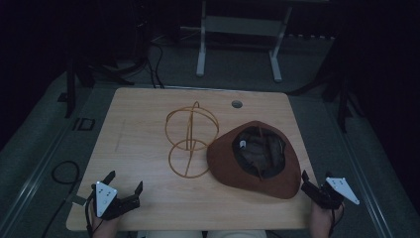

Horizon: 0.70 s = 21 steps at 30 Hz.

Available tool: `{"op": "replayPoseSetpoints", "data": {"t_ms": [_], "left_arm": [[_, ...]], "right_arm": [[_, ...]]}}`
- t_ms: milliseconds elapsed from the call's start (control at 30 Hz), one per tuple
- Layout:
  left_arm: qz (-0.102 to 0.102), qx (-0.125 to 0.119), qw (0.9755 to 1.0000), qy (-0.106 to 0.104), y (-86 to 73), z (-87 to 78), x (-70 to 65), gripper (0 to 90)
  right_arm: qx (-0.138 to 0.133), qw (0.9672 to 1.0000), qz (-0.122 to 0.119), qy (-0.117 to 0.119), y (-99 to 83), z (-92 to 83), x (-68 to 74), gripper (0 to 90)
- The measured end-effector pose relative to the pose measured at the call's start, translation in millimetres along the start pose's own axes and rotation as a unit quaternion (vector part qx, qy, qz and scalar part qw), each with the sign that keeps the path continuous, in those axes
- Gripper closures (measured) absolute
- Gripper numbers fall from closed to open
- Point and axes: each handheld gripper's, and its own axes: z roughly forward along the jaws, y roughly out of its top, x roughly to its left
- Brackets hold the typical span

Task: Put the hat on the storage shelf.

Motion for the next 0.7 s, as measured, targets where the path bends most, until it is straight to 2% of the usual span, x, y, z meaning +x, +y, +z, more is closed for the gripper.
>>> {"op": "replayPoseSetpoints", "data": {"t_ms": [100,233,300,400,500,600,633,700], "left_arm": [[0.0,0.001,1.0,-0.001,0.4,0.2,-0.6,3.2],[-0.002,0.002,1.0,0.001,2.0,-0.6,-1.9,3.0],[-0.002,0.003,1.0,0.001,2.4,-1.0,-2.0,2.8],[-0.014,0.005,0.9999,-0.001,3.8,-1.8,-3.4,2.5],[-0.025,0.004,0.9997,-0.004,5.7,-2.6,-5.0,2.4],[-0.034,0.0,0.9994,-0.011,7.2,-2.7,-7.2,2.5],[-0.037,0.003,0.9991,-0.021,7.1,-2.2,-7.6,2.5],[-0.041,0.007,0.9988,-0.025,6.9,-1.8,-8.7,2.5]], "right_arm": [[0.001,1.0,0.002,0.002,0.0,-0.2,0.2,15.1],[-0.001,0.9998,-0.005,0.02,-0.1,-0.5,0.1,15.1],[0.004,0.9997,-0.005,0.024,0.0,-0.3,-0.2,15.2],[0.019,0.9995,0.0,0.024,2.2,-0.7,0.0,15.1],[0.027,0.9985,0.024,0.041,11.4,-5.2,1.2,14.2],[0.031,0.9974,0.025,0.059,24.7,-9.8,5.9,14.2],[0.037,0.9972,0.02,0.063,31.1,-10.6,9.5,14.2],[0.044,0.9961,0.012,0.076,41.6,-10.6,14.7,14.3]]}}
